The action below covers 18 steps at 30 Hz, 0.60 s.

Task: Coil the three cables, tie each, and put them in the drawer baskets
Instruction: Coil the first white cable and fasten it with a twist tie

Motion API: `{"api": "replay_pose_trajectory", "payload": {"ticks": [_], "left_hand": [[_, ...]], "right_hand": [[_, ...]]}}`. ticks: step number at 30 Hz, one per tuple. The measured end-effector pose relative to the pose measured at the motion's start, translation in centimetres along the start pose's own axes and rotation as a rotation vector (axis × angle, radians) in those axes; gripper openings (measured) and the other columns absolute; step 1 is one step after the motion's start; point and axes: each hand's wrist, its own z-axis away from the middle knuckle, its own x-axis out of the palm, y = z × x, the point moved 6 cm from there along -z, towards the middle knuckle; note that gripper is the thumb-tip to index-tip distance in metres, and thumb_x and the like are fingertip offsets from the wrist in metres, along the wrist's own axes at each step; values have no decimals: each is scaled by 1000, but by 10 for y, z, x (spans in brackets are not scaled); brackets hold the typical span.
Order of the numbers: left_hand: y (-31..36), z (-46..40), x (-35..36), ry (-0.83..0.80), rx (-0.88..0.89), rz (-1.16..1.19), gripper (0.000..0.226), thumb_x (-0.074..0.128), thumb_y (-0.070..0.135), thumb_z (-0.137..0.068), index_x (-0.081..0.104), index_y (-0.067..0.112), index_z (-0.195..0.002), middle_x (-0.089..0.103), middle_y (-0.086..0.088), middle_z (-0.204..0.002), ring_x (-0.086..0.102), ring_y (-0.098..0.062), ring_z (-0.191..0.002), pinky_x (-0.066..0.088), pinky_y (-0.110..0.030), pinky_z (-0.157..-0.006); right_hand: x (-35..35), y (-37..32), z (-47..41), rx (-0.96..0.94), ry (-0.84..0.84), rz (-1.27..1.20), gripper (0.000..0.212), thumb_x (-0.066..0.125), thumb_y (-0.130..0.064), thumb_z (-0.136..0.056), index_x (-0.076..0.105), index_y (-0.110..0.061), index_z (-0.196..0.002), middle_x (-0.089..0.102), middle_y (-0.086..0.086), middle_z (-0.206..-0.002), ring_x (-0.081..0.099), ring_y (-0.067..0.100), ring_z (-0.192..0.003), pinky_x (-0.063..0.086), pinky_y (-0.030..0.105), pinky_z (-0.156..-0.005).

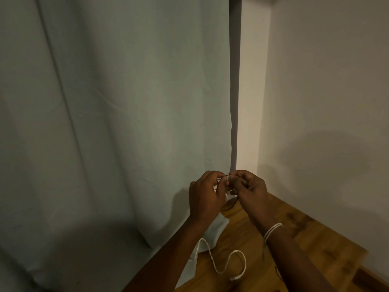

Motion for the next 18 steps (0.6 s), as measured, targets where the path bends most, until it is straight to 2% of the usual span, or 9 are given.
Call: {"api": "replay_pose_trajectory", "payload": {"ticks": [4,7,14,18], "left_hand": [[4,1,-1,4,0,11,28,51,42,-93,70,22,-96,72,8,-88,65,-7,-74,57,-38,-67],[4,4,-3,13,1,18,37,45,48,-92,71,22,-98,73,7,-89,67,-7,-75,57,-37,-70],[6,7,-3,35,-13,20,32,50,45,-91,72,21,-94,74,8,-86,66,-7,-71,56,-38,-69],[7,7,-2,42,-31,10,37,46,49,-90,70,21,-90,73,9,-82,65,-7,-68,55,-33,-70]], "right_hand": [[4,2,2,-8,16,-21,15,64,-15,-94,76,-16,-103,76,-1,-94,72,16,-89,62,40,-82],[5,1,6,11,64,-82,15,64,-13,-93,76,-15,-103,77,1,-94,73,15,-87,62,39,-82],[10,1,10,69,80,-223,17,66,-12,-92,76,-11,-106,77,3,-96,73,18,-92,60,37,-85],[8,2,12,115,130,-322,17,65,-9,-93,76,-8,-105,77,6,-95,74,19,-89,61,32,-80]]}}
